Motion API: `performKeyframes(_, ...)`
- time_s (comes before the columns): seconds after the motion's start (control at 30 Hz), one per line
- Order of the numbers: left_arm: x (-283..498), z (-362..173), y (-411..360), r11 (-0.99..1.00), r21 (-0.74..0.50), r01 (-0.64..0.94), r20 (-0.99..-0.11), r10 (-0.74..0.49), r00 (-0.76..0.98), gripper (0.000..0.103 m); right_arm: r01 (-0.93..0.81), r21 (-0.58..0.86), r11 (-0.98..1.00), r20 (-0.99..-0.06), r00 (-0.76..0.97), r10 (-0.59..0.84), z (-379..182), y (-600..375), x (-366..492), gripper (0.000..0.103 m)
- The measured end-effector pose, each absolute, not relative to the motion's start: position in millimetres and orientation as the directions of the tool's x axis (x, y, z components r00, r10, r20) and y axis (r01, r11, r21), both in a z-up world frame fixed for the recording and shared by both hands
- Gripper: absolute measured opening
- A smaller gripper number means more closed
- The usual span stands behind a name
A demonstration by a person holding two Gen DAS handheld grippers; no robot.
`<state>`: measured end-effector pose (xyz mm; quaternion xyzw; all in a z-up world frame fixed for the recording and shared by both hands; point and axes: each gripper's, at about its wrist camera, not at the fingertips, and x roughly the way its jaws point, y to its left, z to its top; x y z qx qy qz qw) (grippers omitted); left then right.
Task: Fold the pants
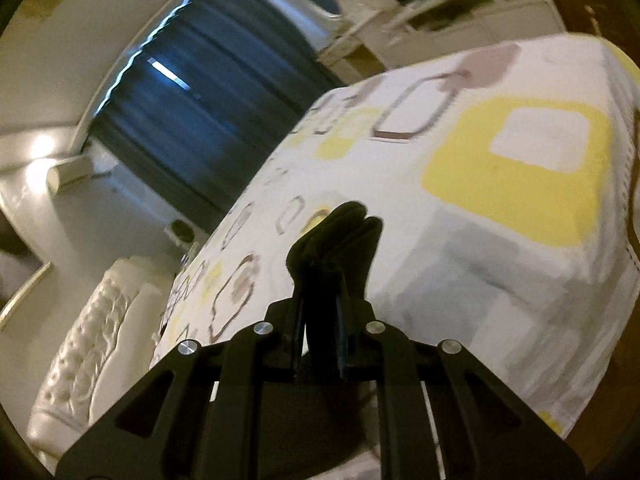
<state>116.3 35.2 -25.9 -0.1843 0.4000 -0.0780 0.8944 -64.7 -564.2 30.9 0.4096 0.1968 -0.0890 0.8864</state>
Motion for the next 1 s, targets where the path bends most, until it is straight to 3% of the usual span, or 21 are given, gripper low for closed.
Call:
performKeyframes(0.27, 133.1, -58.4, 79.9, 0.9, -0.424, -0.101, -0.751, -0.288, 0.594, 0.072, 0.235, 0.59, 0.773, -0.443, 0.894, 0.066, 62.7, -492.4, -38.4, 0.013)
performKeyframes(1.0, 127.2, -66.6, 92.1, 0.905, -0.424, -0.019, -0.744, -0.336, 0.578, 0.073, 0.056, 0.485, 0.873, -0.557, 0.789, 0.259, 49.5, -330.0, 18.7, 0.013)
